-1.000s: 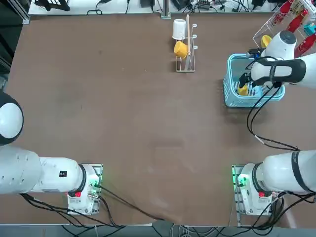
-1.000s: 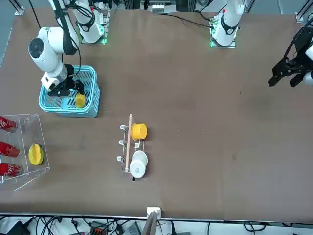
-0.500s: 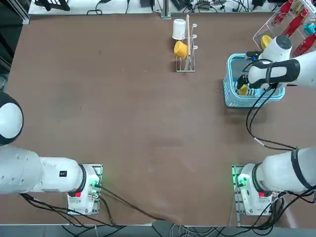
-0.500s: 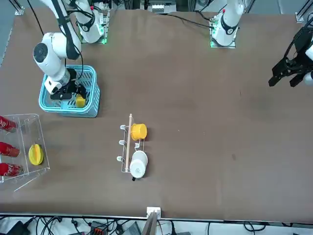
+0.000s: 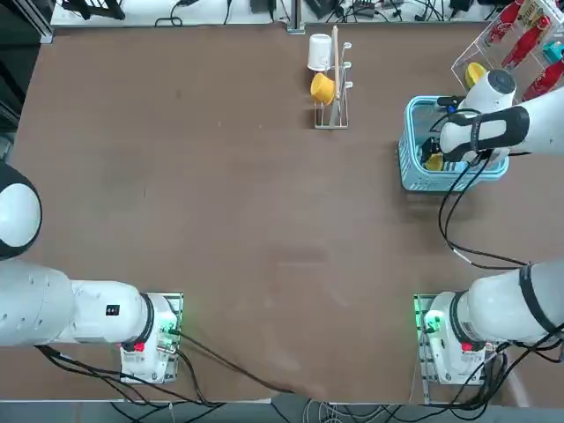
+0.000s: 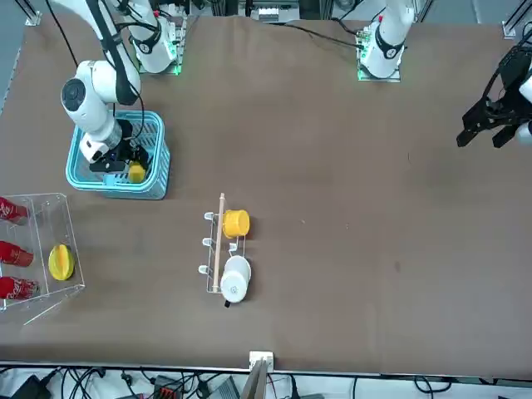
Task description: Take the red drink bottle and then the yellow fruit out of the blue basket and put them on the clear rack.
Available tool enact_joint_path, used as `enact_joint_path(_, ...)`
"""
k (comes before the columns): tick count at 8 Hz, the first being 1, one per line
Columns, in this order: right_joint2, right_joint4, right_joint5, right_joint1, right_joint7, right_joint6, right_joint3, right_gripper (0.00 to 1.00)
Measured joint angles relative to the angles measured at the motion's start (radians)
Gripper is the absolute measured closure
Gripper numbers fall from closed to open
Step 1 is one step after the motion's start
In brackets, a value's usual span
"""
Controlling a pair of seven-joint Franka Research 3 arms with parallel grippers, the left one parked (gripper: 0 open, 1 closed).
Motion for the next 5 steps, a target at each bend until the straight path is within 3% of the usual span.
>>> enact_joint_path(3,0.029,0.000,0.000,0.000,0.001,0.034,0.000,0.02)
enact_joint_path(5,0.031,0.001,0.000,0.001,0.032,0.046,0.000,0.14)
